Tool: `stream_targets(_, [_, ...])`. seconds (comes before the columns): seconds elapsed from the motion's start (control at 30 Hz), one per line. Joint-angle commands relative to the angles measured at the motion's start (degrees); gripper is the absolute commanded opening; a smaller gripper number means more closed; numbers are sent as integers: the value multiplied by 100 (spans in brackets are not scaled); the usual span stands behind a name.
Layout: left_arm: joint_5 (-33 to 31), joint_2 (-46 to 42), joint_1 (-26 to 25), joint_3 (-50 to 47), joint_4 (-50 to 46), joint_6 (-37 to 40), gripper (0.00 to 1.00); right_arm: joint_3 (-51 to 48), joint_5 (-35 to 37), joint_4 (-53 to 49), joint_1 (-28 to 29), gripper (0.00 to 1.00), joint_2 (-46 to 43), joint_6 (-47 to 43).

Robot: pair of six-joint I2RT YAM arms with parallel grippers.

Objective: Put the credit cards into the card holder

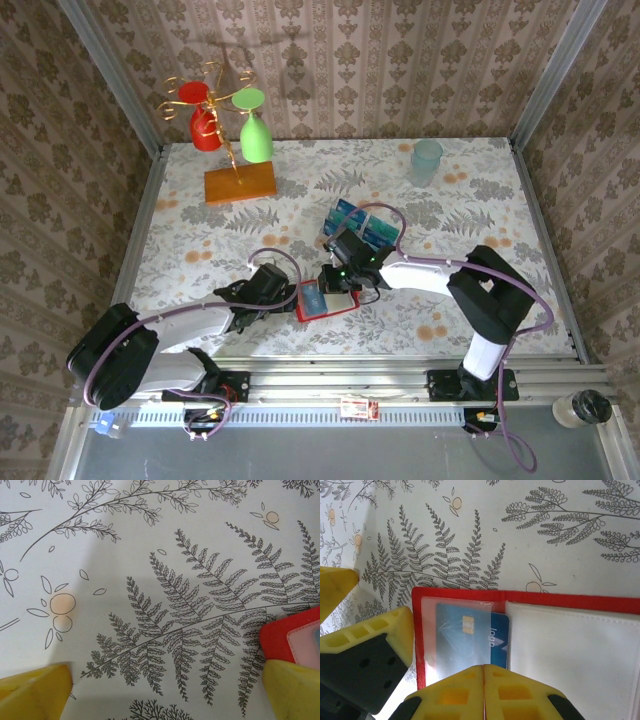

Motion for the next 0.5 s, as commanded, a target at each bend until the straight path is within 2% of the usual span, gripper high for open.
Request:
stream_targets(0.0, [167,142,46,-166,77,-96,100,108,-34,-90,34,8,278,-58])
stream_targets(0.47, [177,273,47,-136,191,-85,100,279,-332,113,241,6,774,102])
